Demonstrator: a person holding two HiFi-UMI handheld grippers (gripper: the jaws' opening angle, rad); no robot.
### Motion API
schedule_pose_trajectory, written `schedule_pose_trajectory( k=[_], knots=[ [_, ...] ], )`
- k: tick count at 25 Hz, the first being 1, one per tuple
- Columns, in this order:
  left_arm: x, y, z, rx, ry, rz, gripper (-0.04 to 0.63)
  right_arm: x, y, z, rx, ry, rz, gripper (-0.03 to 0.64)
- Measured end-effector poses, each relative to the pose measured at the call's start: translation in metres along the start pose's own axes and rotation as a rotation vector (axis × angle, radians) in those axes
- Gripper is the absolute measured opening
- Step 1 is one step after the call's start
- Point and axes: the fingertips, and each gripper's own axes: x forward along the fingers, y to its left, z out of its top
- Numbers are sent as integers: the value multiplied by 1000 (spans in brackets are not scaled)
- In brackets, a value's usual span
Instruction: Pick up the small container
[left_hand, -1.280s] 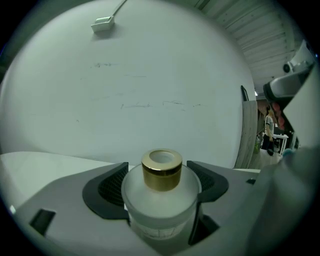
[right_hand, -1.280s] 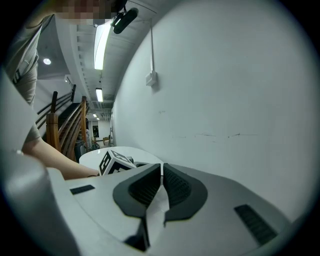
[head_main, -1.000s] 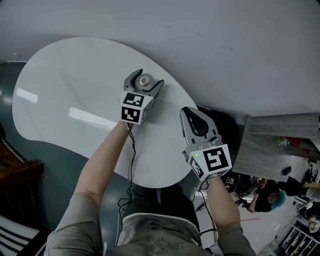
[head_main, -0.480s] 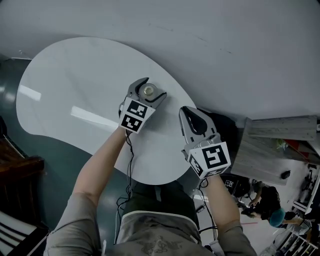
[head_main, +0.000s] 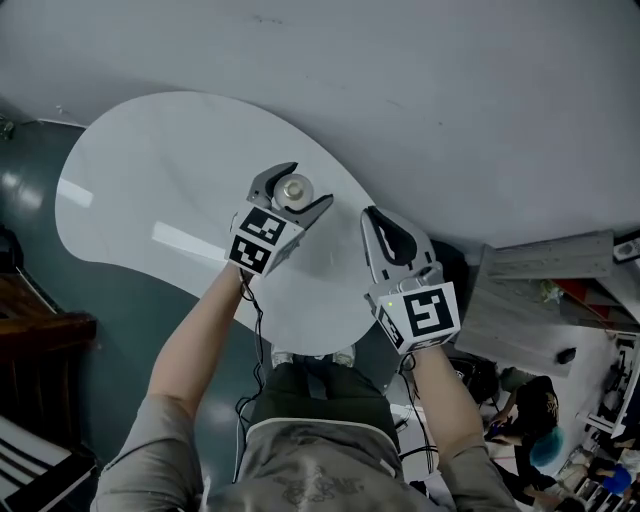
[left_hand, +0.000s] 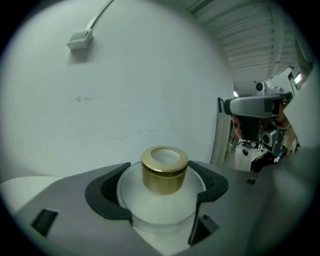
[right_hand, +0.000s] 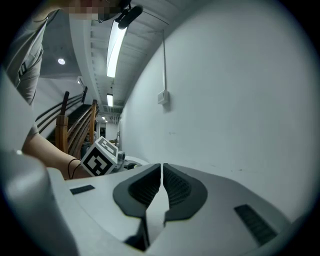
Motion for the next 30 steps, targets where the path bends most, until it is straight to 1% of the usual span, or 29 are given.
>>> schedule_pose_trajectory(
  k=[5, 10, 15, 20, 24, 27, 30],
  knots=[
    [-42, -10, 48, 14, -32, 7, 344, -16, 7, 44, -18, -18, 10, 35],
    [-82, -15, 94, 5, -68, 12, 344, -32, 14, 85, -19, -49, 19, 35],
    [-119, -21, 130, 32, -97, 29, 344, -52, 23, 120, -41, -68, 35, 35],
    [-154, -27, 151, 34, -118, 40, 344, -79, 39, 155, -41, -97, 54, 35],
    [-180, -38, 161, 33, -121, 49, 344, -101, 53, 178, -78, -129, 75, 35],
    [-198, -51, 165, 27, -137, 52, 344, -116, 66, 186, -106, -135, 93, 35],
    [-216, -63, 165, 25, -149, 49, 344, -126, 78, 187, -107, -137, 104, 35]
  ],
)
